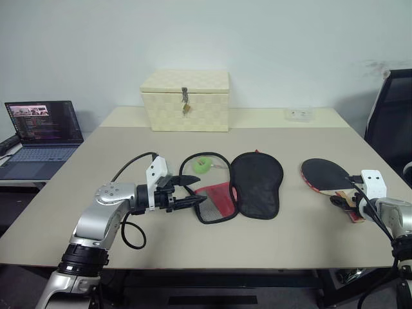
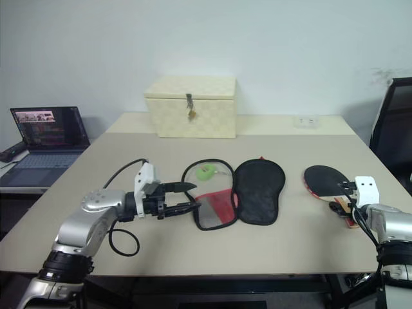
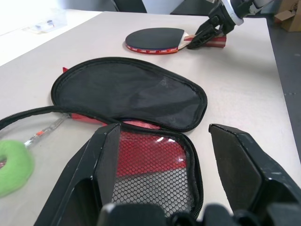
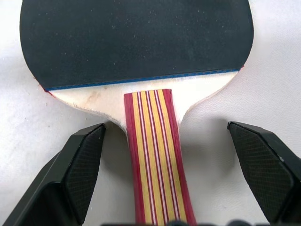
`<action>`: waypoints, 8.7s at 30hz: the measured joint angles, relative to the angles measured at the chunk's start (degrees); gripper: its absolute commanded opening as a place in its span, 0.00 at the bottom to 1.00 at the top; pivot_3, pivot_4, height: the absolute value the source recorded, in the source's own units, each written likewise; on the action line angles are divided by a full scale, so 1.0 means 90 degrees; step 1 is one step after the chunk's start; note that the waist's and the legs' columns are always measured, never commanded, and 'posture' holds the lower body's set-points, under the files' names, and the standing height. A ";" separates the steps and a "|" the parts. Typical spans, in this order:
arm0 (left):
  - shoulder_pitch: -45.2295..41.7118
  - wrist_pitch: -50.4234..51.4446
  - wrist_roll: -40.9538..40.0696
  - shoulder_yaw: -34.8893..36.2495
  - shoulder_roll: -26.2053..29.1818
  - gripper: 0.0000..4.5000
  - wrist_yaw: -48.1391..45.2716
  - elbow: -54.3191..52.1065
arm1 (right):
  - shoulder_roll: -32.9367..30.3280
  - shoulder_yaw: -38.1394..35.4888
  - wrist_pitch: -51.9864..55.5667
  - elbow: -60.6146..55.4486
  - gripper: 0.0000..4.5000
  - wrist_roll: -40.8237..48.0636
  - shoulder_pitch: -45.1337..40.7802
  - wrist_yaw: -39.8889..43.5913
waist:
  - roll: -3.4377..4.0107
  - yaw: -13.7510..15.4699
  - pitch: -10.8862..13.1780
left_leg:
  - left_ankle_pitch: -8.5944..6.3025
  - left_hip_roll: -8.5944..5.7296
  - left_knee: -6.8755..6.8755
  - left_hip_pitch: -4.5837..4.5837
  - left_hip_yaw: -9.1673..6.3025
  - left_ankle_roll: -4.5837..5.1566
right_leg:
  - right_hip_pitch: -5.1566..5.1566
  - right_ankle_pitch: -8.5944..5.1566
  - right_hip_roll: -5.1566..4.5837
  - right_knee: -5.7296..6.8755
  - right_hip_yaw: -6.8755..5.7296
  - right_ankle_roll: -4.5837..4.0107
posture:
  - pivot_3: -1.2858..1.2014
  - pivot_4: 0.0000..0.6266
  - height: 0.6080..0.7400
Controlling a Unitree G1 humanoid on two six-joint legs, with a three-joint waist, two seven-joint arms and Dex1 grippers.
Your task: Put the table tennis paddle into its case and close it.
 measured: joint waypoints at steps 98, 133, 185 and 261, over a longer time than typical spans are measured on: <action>-0.2044 -0.1825 0.2540 -0.0436 -0.1526 0.01 0.2588 0.5255 | 0.0178 0.0903 0.2299 -0.6460 0.98 0.2494 0.0172 0.1391 | 0.0002 0.0042 0.0002 | 0.0005 -0.0009 0.0039 -0.0098 -0.0021 0.0006 | -0.0097 -0.0006 -0.0002 0.0061 -0.0024 -0.0013 | 0.52 0.24 1.00; -0.0555 -0.0071 0.0355 0.0369 -0.0872 0.00 0.0327 0.1438 | 0.1090 0.0915 0.1516 -0.2402 0.99 0.1356 -0.0470 0.0094 | 0.0004 -0.0108 0.0002 | 0.0003 0.0011 0.0084 -0.0111 -0.0016 0.0009 | -0.0106 0.0004 -0.0004 0.0076 -0.0005 -0.0005 | 0.52 0.24 1.00; 0.0943 0.1421 -0.0726 0.0634 0.0475 0.00 -0.0019 -0.0790 | 0.2707 0.1599 0.1616 -0.1084 0.00 0.0577 -0.1236 0.1094 | 0.0001 -0.0330 -0.0005 | 0.0002 0.0039 0.0033 0.0003 -0.0008 0.0013 | -0.0025 -0.0012 0.0015 0.0079 0.0006 -0.0031 | 0.52 0.24 1.00; 0.1213 0.1926 -0.1129 0.0575 0.0551 0.00 0.1076 -0.1061 | 0.1294 0.1997 0.1399 -0.4458 0.99 0.1820 -0.0525 0.1726 | -0.0010 -0.0115 0.0002 | 0.0003 0.0023 -0.0007 0.0010 -0.0032 0.0011 | -0.0010 -0.0037 0.0019 0.0039 0.0000 -0.0020 | 0.52 0.24 1.00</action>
